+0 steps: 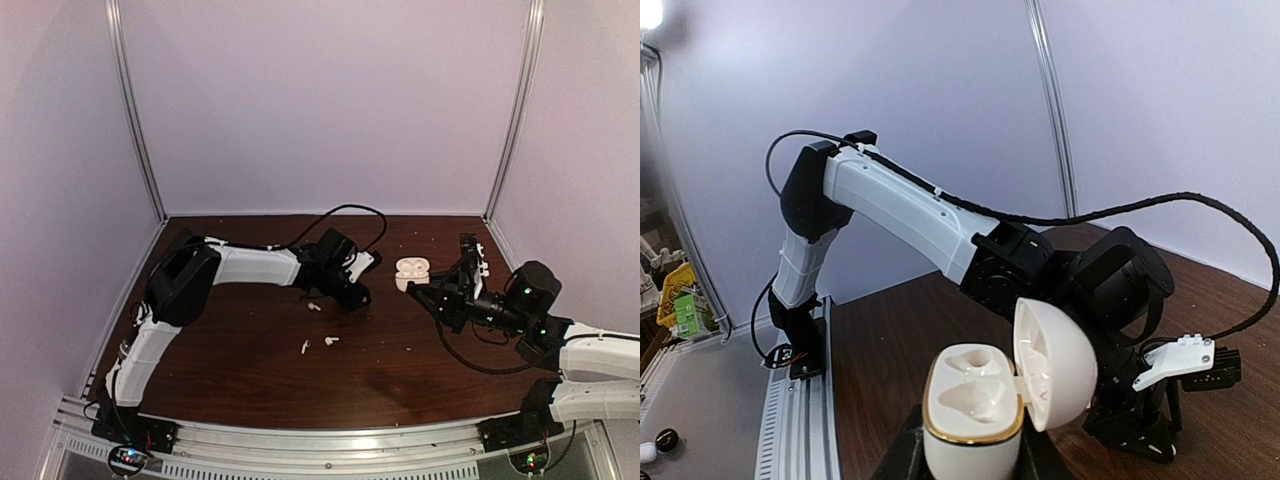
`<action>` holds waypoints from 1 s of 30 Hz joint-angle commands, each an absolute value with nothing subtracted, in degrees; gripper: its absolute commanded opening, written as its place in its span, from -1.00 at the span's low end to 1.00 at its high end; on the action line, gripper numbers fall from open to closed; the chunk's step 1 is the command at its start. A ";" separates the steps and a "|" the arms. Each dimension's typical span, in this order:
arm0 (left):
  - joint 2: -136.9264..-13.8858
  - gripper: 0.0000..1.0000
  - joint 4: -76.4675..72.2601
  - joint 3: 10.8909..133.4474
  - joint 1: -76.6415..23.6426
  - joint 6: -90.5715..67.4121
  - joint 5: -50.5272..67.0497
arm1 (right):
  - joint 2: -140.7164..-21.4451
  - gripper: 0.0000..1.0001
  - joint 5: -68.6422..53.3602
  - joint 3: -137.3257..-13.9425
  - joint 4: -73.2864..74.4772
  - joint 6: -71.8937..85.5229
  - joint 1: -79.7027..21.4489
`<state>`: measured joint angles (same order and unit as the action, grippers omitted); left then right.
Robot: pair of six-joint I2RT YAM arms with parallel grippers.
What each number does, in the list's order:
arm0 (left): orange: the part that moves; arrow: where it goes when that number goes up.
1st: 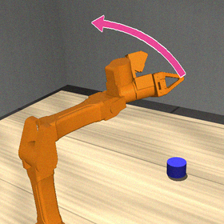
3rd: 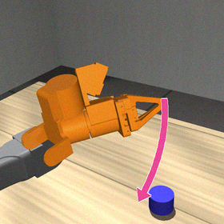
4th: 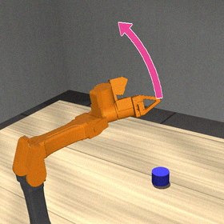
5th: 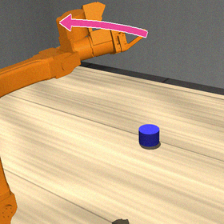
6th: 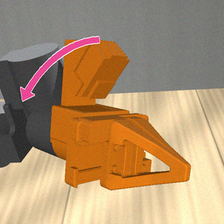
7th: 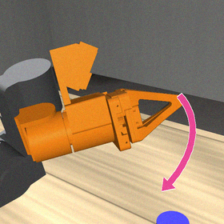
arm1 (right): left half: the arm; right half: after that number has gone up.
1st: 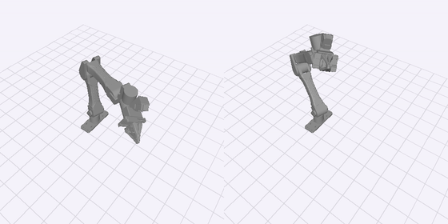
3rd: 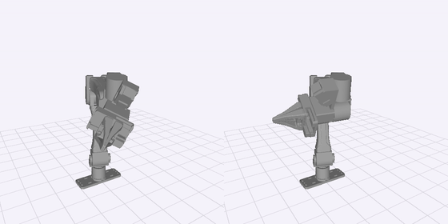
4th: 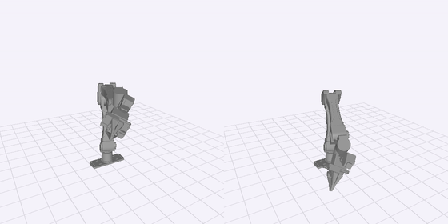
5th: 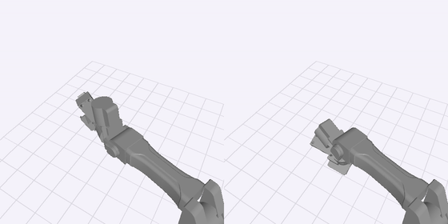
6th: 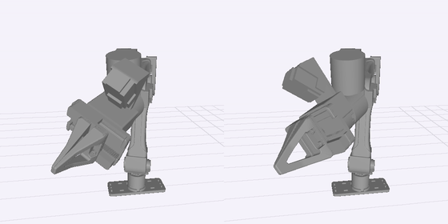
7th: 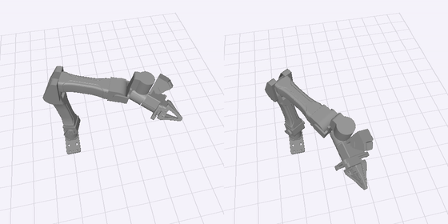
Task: Insert the wireless bluetooth earbuds into the charging case
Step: Move the left earbud to the center of the board.
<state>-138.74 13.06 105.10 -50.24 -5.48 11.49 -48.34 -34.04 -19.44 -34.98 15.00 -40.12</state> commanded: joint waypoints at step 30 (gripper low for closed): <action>-125.62 -0.79 24.48 87.13 -51.95 -3.65 4.92 | -49.03 -1.00 -34.59 -19.48 -37.00 15.56 -39.86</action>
<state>-128.99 18.48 92.53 -51.86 -2.72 6.33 -48.93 -34.06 -19.42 -35.00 15.00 -40.12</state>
